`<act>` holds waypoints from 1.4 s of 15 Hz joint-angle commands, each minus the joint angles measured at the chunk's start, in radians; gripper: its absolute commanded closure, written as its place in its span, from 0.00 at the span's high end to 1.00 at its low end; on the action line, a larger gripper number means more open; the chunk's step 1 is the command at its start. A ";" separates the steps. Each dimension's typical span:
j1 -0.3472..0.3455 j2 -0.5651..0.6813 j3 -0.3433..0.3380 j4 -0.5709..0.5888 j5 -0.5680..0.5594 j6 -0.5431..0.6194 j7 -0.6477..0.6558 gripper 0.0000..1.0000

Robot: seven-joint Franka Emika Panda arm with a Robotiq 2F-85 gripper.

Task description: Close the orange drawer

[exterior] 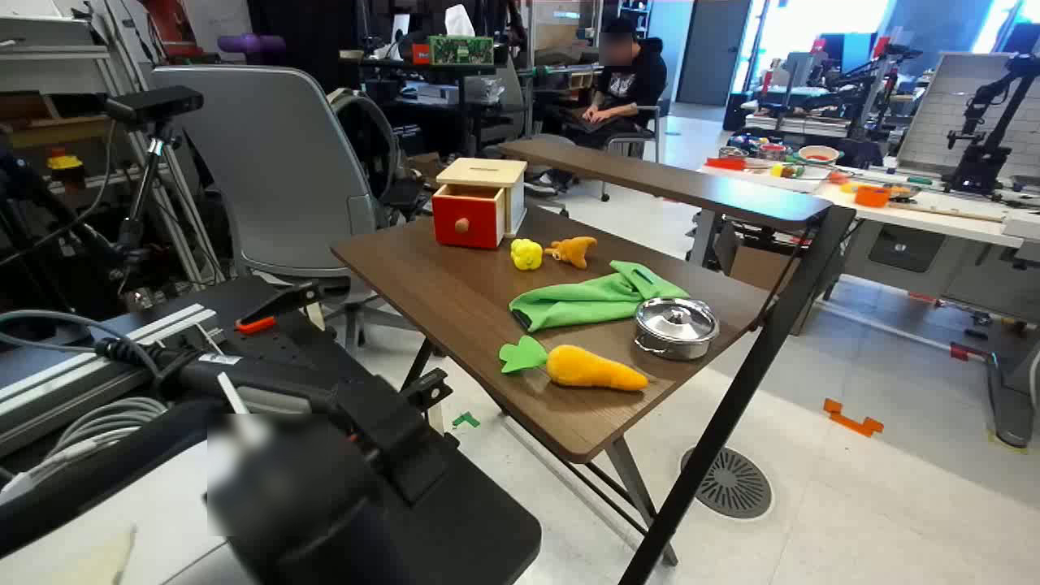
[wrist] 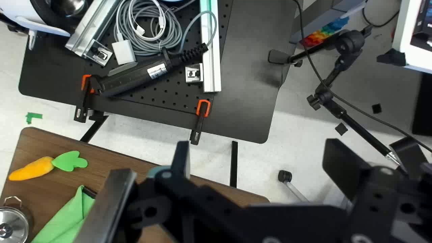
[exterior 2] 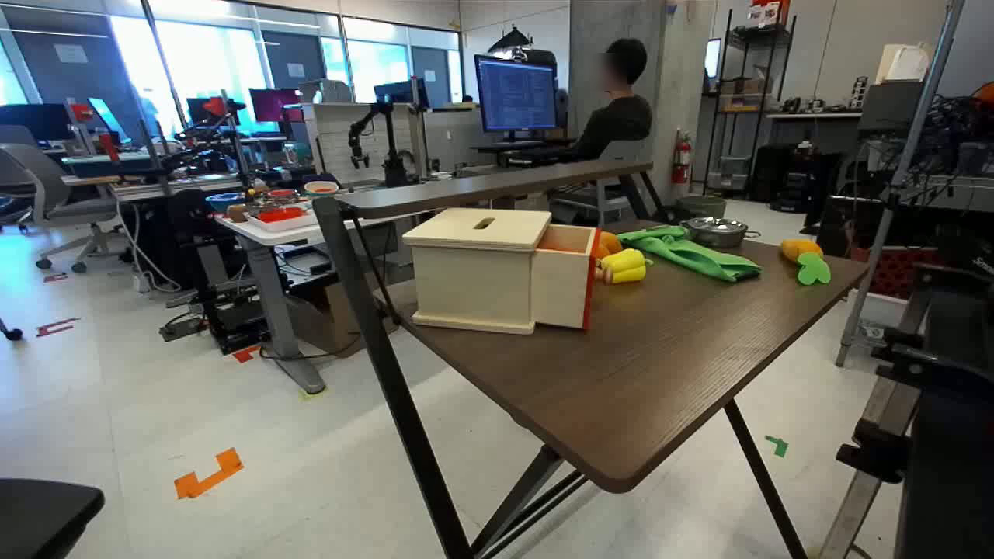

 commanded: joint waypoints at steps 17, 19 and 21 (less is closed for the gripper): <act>-0.011 0.086 0.003 0.010 -0.014 0.080 -0.037 1.00; -0.020 0.132 -0.001 0.012 -0.026 0.172 -0.041 1.00; -0.031 0.175 -0.002 0.002 -0.038 0.314 -0.030 1.00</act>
